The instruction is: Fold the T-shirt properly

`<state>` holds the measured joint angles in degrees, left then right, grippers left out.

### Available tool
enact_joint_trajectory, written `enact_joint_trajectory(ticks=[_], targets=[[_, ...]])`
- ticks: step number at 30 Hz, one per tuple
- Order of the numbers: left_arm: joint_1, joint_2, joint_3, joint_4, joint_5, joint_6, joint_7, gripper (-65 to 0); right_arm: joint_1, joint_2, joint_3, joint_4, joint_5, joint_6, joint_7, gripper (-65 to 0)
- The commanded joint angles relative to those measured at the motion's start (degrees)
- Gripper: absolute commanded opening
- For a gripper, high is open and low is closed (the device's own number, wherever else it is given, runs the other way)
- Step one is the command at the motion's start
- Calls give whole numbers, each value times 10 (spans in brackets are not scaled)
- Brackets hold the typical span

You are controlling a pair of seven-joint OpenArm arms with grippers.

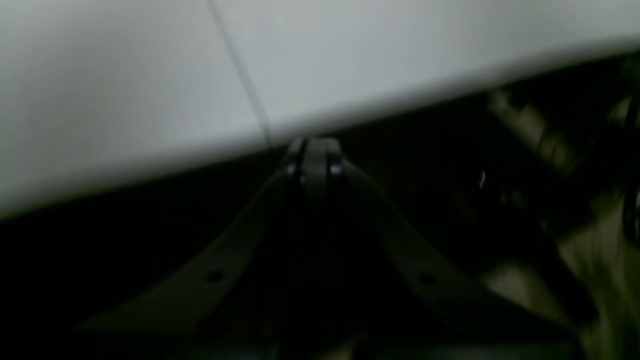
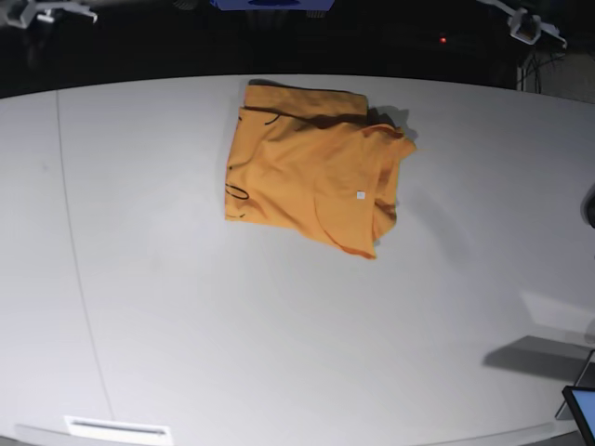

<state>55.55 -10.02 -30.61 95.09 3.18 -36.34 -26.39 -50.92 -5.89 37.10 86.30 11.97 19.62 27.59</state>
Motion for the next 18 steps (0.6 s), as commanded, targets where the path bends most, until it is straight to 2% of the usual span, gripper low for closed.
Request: enact_joint_trajectory(ticks=[1, 4, 6, 10, 14, 18], targets=[[17, -6, -5, 1, -5, 4, -14, -650, -13, 5, 1, -13, 6, -2, 18, -650], [29, -6, 23, -29, 4, 4, -13, -650, -18, 11, -21, -81, 5, -2, 18, -650], [27, -6, 41, -71, 4, 4, -12, -650, -15, 27, -54, -140, 4, -4, 17, -650], [-1, -6, 96, -179, 24, 6, -9, -650, 19, 73, -162, -272, 4, -49, -18, -650], [-69, 0, 154, -302, 74, 32, 57, -650, 98, 124, -283, -419, 4, -110, -66, -650], [-149, 0, 217, -426, 58, 33, 103, -650, 194, 144, -376, -553, 4, -117, -81, -650]])
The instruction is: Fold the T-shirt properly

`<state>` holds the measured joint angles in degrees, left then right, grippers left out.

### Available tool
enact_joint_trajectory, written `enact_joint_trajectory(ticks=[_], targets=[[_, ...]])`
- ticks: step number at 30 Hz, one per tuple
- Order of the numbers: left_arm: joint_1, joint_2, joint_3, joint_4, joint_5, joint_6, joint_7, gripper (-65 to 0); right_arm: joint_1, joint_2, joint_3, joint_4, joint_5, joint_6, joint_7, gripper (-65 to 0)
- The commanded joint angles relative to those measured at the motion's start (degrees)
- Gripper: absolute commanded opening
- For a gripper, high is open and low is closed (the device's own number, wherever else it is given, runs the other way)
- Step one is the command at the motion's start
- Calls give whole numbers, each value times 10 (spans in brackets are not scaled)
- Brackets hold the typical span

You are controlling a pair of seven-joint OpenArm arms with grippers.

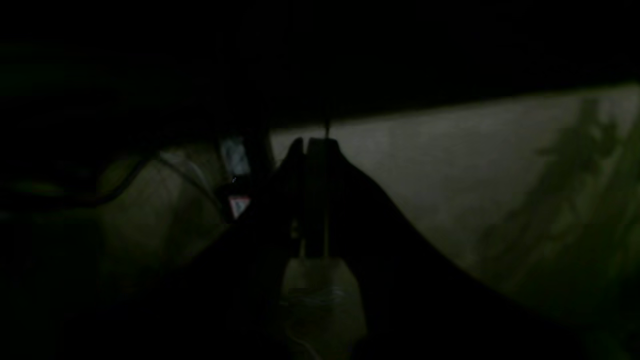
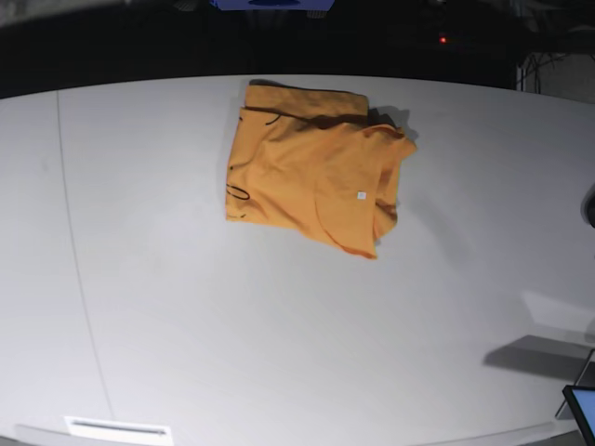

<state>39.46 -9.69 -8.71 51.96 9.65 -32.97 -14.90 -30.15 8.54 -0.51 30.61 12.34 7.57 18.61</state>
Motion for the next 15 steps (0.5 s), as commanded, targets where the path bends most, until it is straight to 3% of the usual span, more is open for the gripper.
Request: enact_joint_trajectory(ticks=[1, 6, 11, 15], targets=[[-11, -4, 12, -33, -15, 0, -5, -650, 14, -1, -17, -34, 0, 4, 9, -650], [-126, 5, 71, -215, -20, 3, 4, -650, 123, -5, -64, -168, 0, 4, 9, -650], [-217, 21, 112, -348, -21, 3, 4, -650, 187, -24, -96, -225, 0, 4, 6, -649], [-276, 38, 112, -426, -20, 3, 5, -650, 227, -25, -100, -247, 0, 4, -41, -649]])
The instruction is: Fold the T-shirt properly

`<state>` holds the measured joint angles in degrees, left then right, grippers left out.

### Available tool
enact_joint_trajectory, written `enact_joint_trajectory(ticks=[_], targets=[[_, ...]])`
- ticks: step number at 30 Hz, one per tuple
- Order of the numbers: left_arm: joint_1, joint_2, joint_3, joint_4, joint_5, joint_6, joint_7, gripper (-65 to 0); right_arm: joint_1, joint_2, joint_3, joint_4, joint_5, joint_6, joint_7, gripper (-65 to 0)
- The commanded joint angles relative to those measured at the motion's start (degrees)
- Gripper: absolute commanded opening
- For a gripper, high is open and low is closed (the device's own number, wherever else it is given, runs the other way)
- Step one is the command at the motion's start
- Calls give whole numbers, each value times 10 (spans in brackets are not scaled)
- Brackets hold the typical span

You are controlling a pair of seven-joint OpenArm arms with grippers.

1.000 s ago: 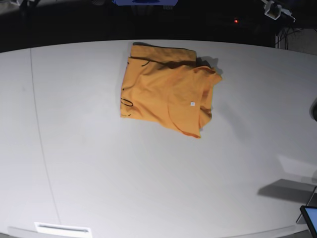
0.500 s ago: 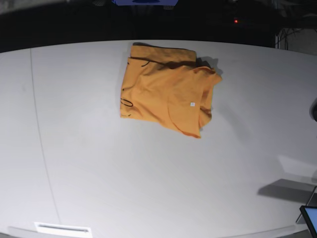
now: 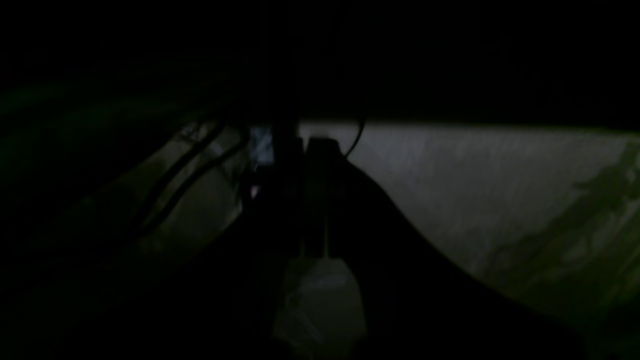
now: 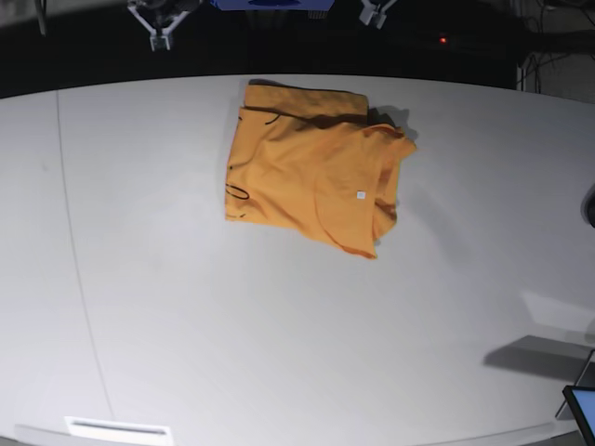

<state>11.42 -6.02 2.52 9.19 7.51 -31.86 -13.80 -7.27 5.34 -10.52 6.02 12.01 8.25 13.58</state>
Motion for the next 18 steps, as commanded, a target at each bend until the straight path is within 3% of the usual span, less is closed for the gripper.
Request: enact_joint_trajectory(ticks=[1, 6, 10, 18], targets=[[-9, 6, -2, -13, 2, -8, -6, -650, 5, 7, 0, -1, 3, -3, -4, -649], [-45, 23, -5, -45, -1, -8, -6, -650, 26, 3, -62, -5, 2, -3, -59, -649], [-46, 25, -6, -40, -2, -8, -6, -650, 24, 16, -129, -5, 4, -3, -63, -649], [-52, 20, -1, -42, 1, -8, -7, -650, 11, 12, -133, -6, 5, -3, -63, -649]])
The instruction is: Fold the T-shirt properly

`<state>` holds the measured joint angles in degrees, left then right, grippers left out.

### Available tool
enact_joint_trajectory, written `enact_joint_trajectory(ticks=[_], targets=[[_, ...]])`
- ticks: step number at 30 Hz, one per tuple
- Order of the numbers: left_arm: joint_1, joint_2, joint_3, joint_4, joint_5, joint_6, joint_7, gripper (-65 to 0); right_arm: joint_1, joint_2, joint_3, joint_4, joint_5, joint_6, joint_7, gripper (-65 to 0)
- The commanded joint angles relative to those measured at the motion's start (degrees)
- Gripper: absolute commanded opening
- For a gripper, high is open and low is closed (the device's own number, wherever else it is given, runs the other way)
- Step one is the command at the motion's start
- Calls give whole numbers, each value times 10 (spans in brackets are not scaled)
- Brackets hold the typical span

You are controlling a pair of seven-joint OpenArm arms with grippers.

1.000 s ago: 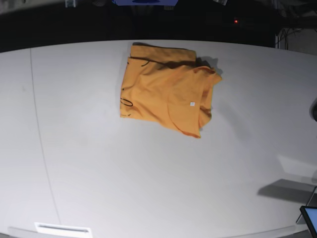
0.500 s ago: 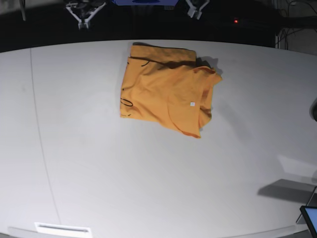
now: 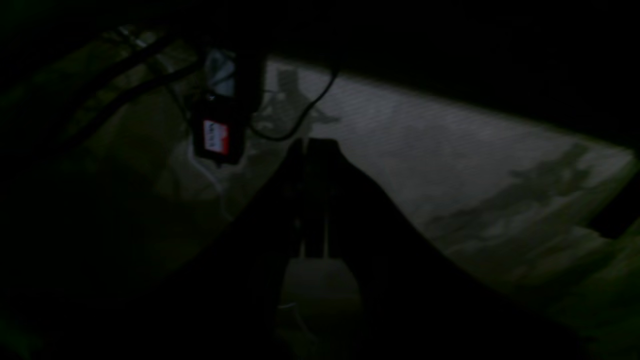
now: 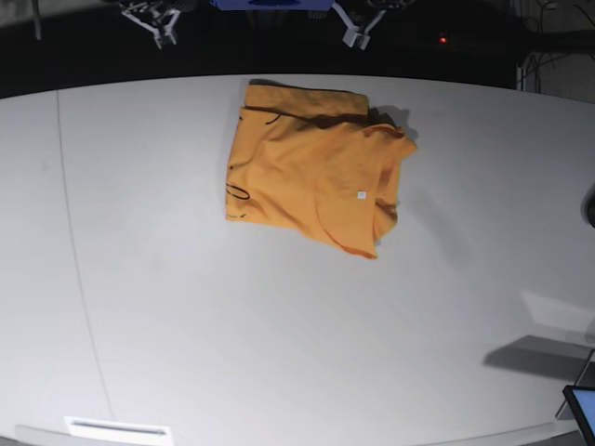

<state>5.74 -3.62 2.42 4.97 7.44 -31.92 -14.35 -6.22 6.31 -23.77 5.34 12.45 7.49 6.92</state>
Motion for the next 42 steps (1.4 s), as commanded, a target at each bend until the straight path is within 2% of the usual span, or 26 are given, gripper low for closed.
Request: enact_joint_trajectory(ticks=[1, 42], targets=[[5, -5, 0, 1, 2, -7, -1, -650, 0, 2, 0, 1, 1, 5, 3, -649], [-19, 11, 0, 2, 3, -7, -1, -648, 4, 2, 0, 5, 2, 5, 5, -649]])
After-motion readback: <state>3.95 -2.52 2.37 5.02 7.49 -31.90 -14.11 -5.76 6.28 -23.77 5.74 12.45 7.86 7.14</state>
